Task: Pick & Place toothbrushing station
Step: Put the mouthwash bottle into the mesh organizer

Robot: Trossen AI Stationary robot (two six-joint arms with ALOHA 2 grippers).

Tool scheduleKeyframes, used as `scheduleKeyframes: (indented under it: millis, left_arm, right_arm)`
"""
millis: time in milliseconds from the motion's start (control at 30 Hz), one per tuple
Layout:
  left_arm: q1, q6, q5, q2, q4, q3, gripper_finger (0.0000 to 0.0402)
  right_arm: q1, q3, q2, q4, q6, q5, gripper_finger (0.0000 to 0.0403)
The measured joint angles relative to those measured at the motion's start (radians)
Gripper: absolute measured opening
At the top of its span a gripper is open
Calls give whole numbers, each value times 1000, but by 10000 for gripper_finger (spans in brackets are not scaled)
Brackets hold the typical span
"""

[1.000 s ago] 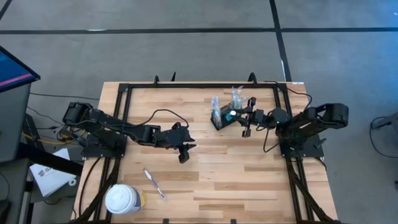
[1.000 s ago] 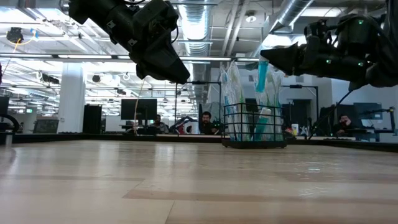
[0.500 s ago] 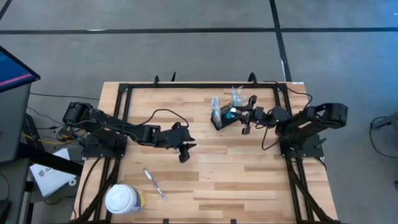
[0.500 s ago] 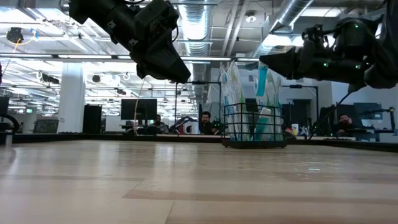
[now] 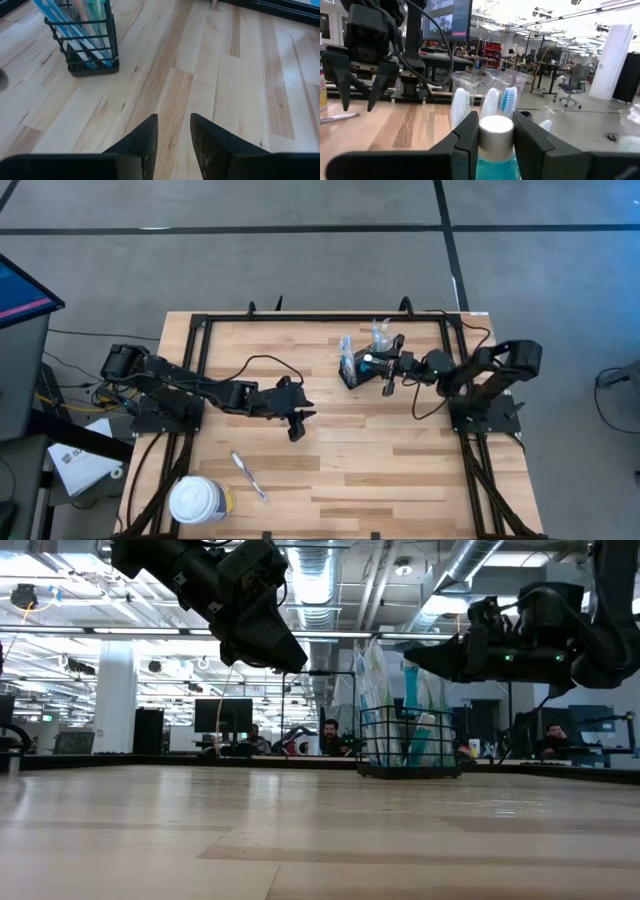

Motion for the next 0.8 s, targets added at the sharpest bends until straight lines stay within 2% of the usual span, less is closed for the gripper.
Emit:
scheduleKeyframes:
  millis: [333, 800]
  left_arm:
    - [0, 0, 0, 0, 1, 0, 108]
    - [0, 0, 0, 0, 1, 0, 108]
  right_arm:
    - [-14, 5, 64, 0, 0, 0, 82]
    - [-20, 5, 65, 0, 5, 0, 82]
